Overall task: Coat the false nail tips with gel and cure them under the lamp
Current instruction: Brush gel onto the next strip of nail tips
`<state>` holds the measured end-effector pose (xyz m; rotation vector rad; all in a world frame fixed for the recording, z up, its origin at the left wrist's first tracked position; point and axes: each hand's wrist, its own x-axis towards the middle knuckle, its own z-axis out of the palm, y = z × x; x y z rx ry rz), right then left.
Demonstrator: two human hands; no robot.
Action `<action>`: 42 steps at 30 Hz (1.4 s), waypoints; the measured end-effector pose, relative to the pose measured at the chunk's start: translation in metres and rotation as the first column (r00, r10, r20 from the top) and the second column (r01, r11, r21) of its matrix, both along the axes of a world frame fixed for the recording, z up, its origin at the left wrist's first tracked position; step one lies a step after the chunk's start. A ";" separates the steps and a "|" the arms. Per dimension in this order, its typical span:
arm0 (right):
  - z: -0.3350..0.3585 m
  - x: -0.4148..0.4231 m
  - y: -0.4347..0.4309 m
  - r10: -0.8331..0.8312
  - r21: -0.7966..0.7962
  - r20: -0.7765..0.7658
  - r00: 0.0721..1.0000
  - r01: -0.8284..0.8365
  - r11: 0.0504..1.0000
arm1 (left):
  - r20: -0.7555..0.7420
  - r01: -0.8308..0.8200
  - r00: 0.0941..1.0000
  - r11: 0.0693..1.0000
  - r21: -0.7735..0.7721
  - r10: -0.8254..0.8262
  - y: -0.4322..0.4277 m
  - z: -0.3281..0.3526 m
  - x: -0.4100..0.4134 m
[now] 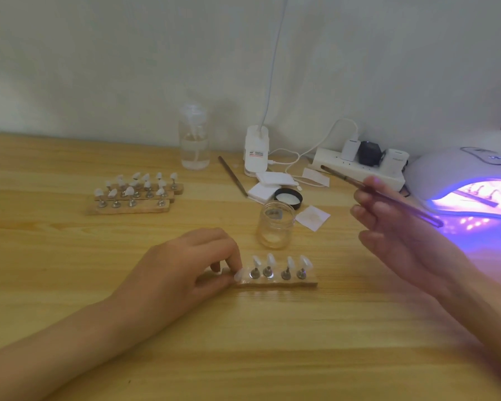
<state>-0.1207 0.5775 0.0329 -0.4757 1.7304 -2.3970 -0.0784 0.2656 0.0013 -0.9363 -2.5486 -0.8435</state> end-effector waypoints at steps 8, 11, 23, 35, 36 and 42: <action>0.025 -0.022 -0.035 -0.197 0.193 -0.344 0.918 0.275 0.942 | 0.274 -0.120 0.962 0.860 0.496 -0.024 0.005 0.026 -0.023; 0.016 -0.029 -0.049 -0.229 0.293 -0.383 0.895 0.352 0.889 | 0.457 -0.214 0.879 0.741 0.637 -0.138 0.017 0.025 -0.045; -0.003 -0.031 -0.061 -0.081 0.483 -0.408 0.909 0.290 0.826 | 0.443 -0.255 0.850 0.512 0.820 -0.286 0.031 0.004 -0.076; -0.008 -0.035 -0.057 -0.284 0.291 -0.259 0.923 0.355 0.888 | 0.429 -0.177 0.857 0.619 0.765 -0.286 0.032 0.000 -0.075; -0.009 -0.036 -0.056 -0.323 0.238 -0.222 0.920 0.372 0.897 | 0.428 -0.174 0.860 0.629 0.757 -0.277 0.033 0.000 -0.075; -0.021 -0.037 -0.051 -0.399 0.044 -0.006 0.917 0.399 0.916 | 0.427 -0.196 0.887 0.693 0.693 -0.175 0.035 0.000 -0.073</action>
